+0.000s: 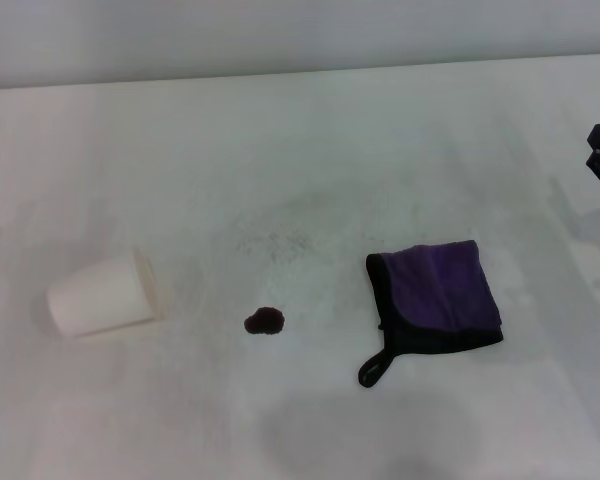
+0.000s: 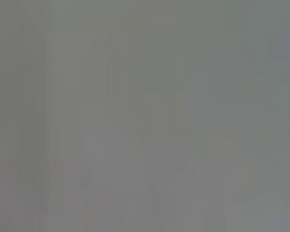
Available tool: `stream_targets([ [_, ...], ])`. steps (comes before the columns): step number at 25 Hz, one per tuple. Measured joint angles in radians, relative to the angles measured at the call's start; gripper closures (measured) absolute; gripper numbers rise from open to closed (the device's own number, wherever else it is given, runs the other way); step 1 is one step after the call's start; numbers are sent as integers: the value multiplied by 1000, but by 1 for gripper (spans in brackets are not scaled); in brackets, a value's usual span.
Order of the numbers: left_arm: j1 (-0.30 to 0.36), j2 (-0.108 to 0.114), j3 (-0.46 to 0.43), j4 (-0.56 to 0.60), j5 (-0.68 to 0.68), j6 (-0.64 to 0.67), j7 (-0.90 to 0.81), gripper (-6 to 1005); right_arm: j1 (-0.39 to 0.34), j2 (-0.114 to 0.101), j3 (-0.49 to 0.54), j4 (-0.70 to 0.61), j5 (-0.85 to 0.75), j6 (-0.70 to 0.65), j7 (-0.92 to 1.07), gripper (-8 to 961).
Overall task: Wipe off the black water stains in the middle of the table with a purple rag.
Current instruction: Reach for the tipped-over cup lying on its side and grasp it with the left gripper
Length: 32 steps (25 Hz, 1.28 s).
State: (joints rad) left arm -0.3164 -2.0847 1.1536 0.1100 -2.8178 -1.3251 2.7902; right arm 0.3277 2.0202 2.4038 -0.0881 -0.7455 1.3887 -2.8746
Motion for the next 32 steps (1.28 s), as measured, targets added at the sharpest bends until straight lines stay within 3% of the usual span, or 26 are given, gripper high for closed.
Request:
stream_targets([
  [26,-2,4,0,-7,0,12,-5,109,5,0,0,-4,0,-8,0,97],
  [29,0,9,0,-3,4,13,-38,109,5,0,0,-4,0,-8,0,97],
  [32,1,29,7,0,19,15,-96,109,6,0,1,-4,1,-8,0,97],
])
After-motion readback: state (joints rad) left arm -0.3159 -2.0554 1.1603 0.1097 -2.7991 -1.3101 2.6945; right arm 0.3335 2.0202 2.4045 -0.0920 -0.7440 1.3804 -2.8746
